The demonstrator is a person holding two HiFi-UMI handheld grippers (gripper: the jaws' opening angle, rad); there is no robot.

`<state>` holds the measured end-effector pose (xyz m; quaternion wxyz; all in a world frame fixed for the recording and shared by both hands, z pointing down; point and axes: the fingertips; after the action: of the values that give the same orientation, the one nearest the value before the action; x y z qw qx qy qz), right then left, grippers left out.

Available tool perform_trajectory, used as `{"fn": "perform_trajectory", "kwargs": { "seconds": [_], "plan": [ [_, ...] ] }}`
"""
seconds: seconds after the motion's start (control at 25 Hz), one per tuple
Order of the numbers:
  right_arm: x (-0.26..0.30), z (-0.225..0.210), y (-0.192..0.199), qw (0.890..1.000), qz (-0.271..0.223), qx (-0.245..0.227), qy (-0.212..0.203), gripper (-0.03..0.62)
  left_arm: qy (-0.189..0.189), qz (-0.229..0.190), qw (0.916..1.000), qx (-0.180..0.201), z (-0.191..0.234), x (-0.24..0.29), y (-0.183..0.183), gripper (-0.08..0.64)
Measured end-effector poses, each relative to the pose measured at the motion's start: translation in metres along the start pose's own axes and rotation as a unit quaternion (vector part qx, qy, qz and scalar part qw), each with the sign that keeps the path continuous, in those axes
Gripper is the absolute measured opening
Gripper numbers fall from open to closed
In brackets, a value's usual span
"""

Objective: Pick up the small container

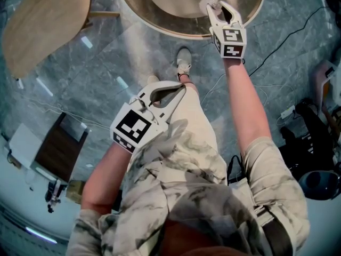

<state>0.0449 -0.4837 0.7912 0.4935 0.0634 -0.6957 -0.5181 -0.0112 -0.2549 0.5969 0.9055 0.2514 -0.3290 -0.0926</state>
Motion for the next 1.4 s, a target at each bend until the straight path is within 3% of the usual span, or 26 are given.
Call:
{"fn": "perform_trajectory", "kwargs": {
  "seconds": [0.76, 1.4],
  "plan": [
    [-0.055, 0.006, -0.076, 1.0, -0.016, -0.007, -0.001, 0.16, 0.02, -0.021, 0.9994, 0.018, -0.03, -0.034, -0.02, 0.021],
    [-0.144, 0.028, -0.155, 0.999, -0.03, -0.023, -0.029, 0.158, 0.043, -0.028, 0.9979, 0.04, -0.072, -0.062, -0.03, 0.021]
  ]
}}
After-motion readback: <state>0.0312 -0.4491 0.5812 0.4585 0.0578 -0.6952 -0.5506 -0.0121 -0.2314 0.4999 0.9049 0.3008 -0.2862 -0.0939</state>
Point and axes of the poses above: the fingertips, and each gripper's own axes: x forward along the fingers, z to its left, y out of its underside, and after that the axes turned 5 degrees about -x, right-handed
